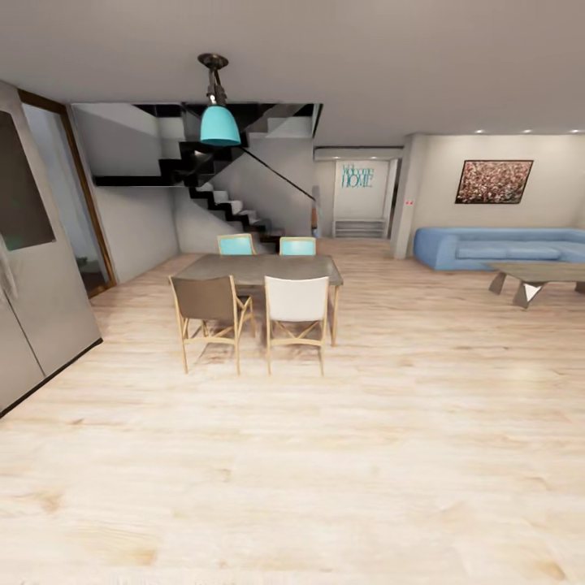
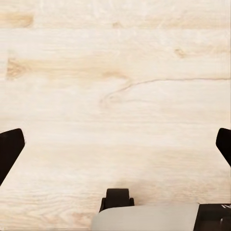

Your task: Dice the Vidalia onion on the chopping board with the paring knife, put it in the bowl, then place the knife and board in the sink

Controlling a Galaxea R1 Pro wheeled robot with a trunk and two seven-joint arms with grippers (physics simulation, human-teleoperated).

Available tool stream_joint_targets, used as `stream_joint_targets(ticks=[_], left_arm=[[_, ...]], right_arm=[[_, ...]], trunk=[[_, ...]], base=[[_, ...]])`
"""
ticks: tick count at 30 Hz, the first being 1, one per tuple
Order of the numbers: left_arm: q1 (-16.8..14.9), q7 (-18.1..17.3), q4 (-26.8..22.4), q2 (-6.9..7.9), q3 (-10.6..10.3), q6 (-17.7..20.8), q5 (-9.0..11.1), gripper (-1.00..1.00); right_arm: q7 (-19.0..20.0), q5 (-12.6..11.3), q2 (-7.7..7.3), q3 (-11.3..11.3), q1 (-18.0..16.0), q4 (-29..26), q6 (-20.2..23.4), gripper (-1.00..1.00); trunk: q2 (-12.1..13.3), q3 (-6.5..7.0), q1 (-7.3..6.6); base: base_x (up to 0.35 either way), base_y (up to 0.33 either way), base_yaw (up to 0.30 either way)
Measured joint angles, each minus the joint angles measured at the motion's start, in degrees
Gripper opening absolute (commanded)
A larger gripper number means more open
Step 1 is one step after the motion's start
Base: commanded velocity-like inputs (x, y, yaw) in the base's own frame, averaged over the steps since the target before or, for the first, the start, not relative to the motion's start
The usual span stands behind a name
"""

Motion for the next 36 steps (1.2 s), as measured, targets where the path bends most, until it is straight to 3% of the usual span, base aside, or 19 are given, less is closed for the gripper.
stream_joint_targets(ticks=[36], left_arm=[[0.0,0.0,0.1,0.00,0.0,0.0,0.0,1.00]], right_arm=[[0.0,0.0,0.00,0.0,0.0,0.1,0.0,1.00]], trunk=[[0.0,0.00,0.00]], base=[[0.000,0.000,0.283]])
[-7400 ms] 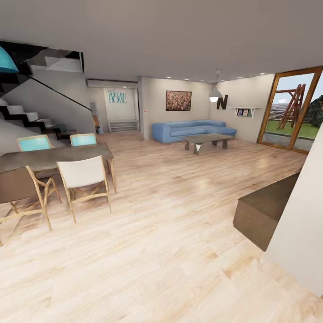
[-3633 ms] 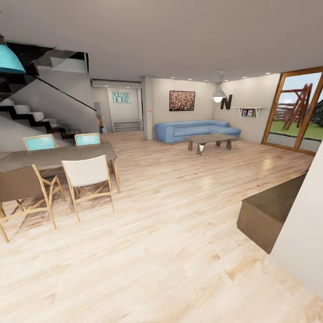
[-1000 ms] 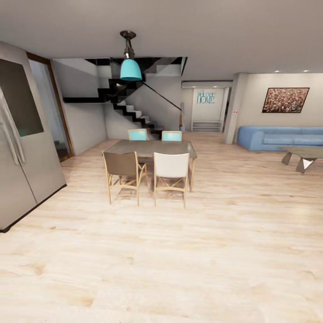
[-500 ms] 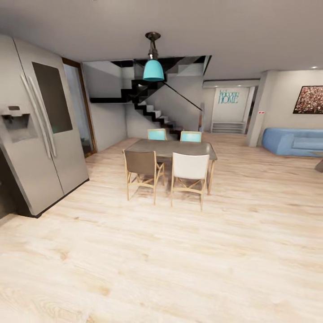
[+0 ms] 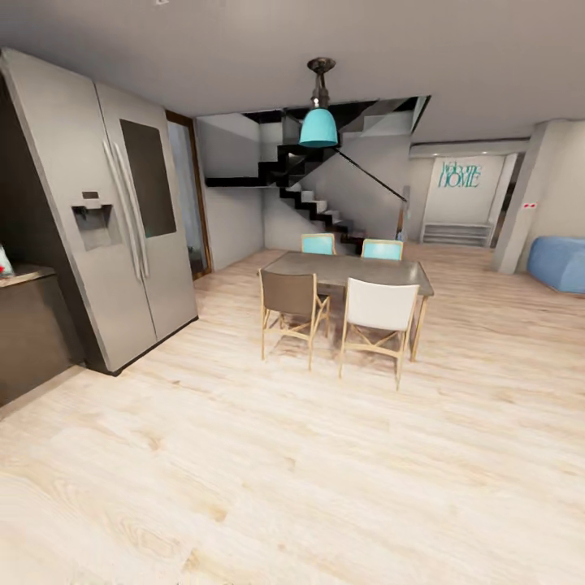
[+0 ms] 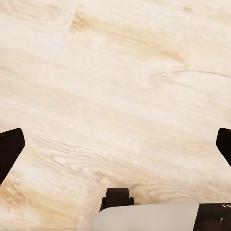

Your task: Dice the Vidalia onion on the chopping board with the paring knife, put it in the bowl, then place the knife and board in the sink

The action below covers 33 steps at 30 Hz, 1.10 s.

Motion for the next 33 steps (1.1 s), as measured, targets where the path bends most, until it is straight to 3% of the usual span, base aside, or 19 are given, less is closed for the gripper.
stream_joint_targets(ticks=[33], left_arm=[[0.0,0.0,0.0,0.00,0.0,0.0,0.0,1.00]], right_arm=[[0.0,0.0,0.00,0.0,0.0,0.0,0.0,1.00]], trunk=[[0.0,0.00,0.00]], base=[[0.000,0.000,0.283]])
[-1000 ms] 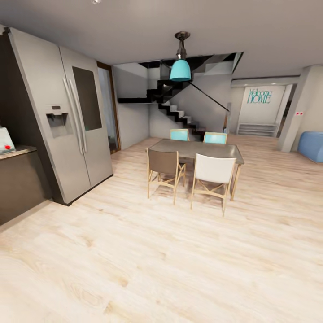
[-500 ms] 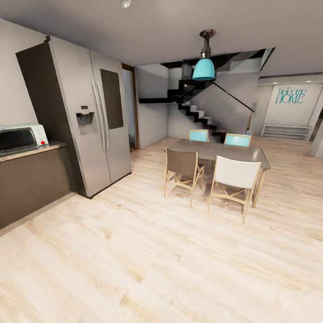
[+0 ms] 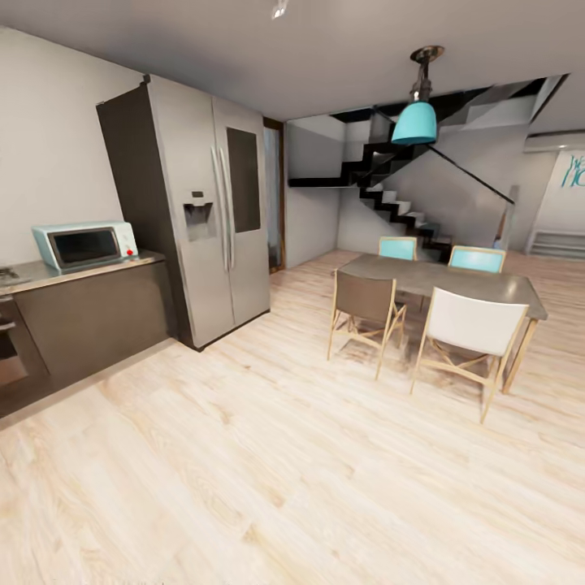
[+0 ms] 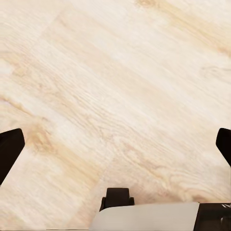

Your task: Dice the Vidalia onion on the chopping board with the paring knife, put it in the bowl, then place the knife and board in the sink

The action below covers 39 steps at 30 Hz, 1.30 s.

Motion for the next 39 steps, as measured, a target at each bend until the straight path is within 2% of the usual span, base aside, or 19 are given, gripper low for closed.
stream_joint_targets(ticks=[39], left_arm=[[0.0,0.0,0.0,0.00,0.0,0.0,0.0,1.00]], right_arm=[[0.0,0.0,0.00,0.0,0.0,0.0,0.0,1.00]], trunk=[[0.0,0.00,0.00]], base=[[0.000,0.000,0.283]])
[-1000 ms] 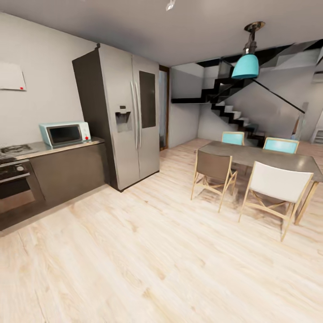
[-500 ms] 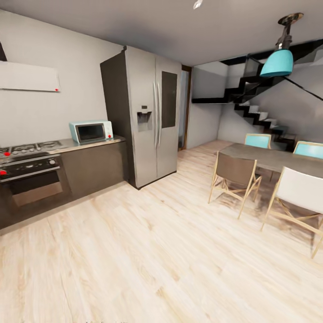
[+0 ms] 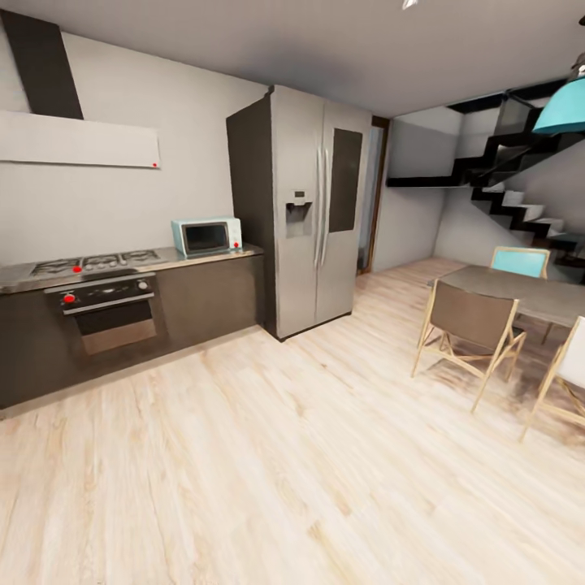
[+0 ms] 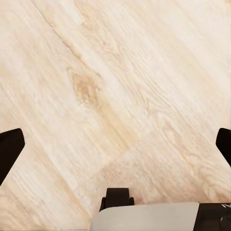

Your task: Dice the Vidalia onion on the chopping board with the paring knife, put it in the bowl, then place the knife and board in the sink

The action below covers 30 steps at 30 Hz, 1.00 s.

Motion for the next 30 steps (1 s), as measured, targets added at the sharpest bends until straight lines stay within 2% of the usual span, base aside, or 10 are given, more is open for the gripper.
stream_joint_targets(ticks=[14,30], left_arm=[[0.0,0.0,0.2,0.00,0.0,0.0,0.0,1.00],[0.0,0.0,1.2,-0.01,0.1,0.0,-0.1,1.00]], right_arm=[[0.0,0.0,0.00,0.0,0.0,0.0,0.0,1.00],[0.0,0.0,0.00,0.0,0.0,0.1,0.0,1.00]], trunk=[[0.0,0.00,0.00],[0.0,0.00,-0.01]], base=[[0.001,-0.005,0.283],[0.094,-0.112,0.283]])
